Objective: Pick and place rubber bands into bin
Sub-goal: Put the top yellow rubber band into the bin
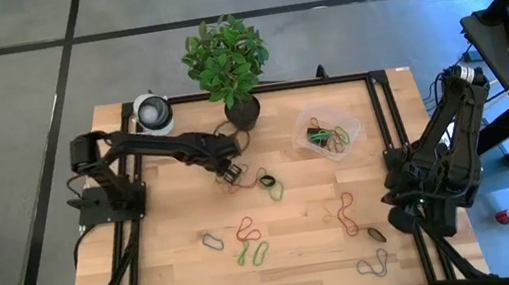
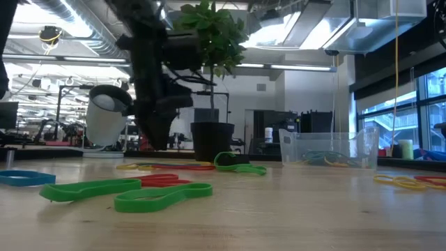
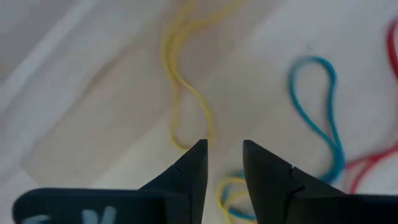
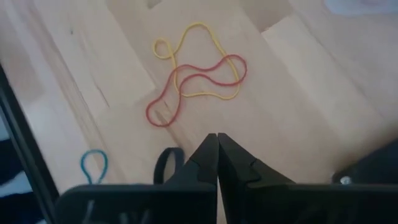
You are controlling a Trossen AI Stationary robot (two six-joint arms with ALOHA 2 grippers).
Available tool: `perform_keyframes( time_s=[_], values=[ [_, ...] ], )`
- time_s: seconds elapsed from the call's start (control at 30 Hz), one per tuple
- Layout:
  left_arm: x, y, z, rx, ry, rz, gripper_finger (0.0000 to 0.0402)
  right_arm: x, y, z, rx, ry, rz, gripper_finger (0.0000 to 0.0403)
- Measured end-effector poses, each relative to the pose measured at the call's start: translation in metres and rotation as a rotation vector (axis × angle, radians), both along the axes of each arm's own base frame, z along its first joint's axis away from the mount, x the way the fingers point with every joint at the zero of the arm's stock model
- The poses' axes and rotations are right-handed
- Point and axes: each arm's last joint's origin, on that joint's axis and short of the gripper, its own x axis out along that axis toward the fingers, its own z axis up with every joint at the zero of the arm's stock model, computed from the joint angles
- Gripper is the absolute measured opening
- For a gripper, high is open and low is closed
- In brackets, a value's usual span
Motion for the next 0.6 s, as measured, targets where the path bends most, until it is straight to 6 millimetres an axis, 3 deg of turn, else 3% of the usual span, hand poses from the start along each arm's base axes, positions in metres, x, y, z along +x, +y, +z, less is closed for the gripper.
perform_keyframes(
  time_s=[0.2, 0.4, 0.6],
  values=[
    [-0.021, 0.020, 0.000, 0.060, -0.170, 0.042, 0.0132, 0.003, -0.002, 0.000, 0.031, -0.005, -0.082, 0.0004],
    [-0.017, 0.031, -0.009, 0.136, -0.294, -0.024, 0.0183, 0.009, -0.005, -0.001, 0.025, -0.003, -0.125, 0.0004],
    [-0.014, 0.031, -0.035, 0.262, -0.231, -0.123, 0.0227, 0.014, -0.008, -0.001, 0.023, -0.002, -0.159, 0.0004]
  ],
)
